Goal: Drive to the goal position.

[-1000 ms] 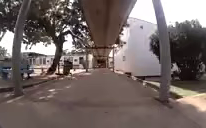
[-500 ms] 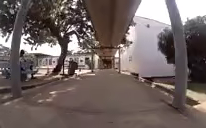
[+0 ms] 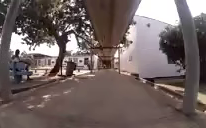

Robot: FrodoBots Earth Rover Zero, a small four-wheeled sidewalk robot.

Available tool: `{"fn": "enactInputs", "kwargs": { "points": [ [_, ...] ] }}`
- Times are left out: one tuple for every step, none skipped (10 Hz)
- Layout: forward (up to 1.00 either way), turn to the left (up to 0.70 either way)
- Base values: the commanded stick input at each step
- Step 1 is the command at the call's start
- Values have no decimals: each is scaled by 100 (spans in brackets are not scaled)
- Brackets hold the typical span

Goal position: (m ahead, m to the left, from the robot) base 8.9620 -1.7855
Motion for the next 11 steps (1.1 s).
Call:
{"fn": "enactInputs", "kwargs": {
  "points": [
    [50, 0],
    [50, 0],
    [50, 0],
    [50, 0],
    [50, 0],
    [50, 0],
    [50, 0],
    [50, 0],
    [50, 0],
    [50, 0],
    [50, 0]
  ]
}}
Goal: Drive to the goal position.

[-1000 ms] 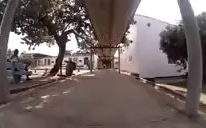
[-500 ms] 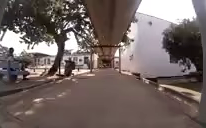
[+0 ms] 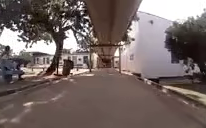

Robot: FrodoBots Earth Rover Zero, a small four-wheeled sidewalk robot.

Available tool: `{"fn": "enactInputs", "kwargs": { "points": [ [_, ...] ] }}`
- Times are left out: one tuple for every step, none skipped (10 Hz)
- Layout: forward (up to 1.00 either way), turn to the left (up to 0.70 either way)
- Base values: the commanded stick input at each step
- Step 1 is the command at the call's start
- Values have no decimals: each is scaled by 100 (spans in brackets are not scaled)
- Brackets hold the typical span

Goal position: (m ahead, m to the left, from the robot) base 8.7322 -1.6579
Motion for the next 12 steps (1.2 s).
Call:
{"fn": "enactInputs", "kwargs": {
  "points": [
    [50, 0],
    [50, 0],
    [50, 0],
    [50, 0],
    [50, 0],
    [50, 0],
    [50, 0],
    [50, 0],
    [50, 0],
    [50, 0],
    [50, 0],
    [50, 0]
  ]
}}
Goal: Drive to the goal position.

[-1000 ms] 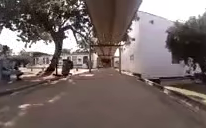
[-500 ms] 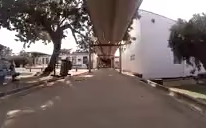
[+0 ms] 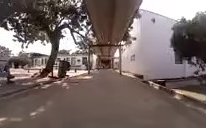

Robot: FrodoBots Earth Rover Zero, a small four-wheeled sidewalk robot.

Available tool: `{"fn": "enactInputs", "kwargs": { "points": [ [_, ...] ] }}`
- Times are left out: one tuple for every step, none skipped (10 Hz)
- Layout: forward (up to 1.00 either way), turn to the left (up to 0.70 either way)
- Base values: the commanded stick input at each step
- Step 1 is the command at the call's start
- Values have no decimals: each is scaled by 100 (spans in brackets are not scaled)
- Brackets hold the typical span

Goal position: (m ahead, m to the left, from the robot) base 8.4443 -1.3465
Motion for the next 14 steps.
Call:
{"fn": "enactInputs", "kwargs": {
  "points": [
    [50, 0],
    [50, 0],
    [50, 0],
    [50, 0],
    [50, 0],
    [50, 0],
    [50, 0],
    [50, 0],
    [50, 0],
    [50, 0],
    [50, 0],
    [50, 0],
    [50, 0],
    [50, 0]
  ]
}}
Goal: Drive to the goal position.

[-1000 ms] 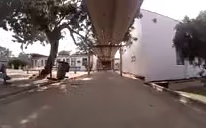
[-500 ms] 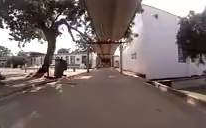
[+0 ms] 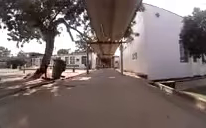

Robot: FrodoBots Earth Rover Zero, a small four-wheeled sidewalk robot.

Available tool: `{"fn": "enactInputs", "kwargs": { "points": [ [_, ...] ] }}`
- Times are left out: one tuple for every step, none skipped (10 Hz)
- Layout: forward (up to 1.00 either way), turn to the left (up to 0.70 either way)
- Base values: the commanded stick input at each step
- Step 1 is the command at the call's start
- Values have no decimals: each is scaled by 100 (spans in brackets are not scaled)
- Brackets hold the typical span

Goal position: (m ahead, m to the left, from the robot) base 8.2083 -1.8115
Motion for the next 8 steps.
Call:
{"fn": "enactInputs", "kwargs": {
  "points": [
    [50, 0],
    [50, 0],
    [50, 0],
    [50, 0],
    [50, 0],
    [50, 0],
    [50, 0],
    [50, 0]
  ]
}}
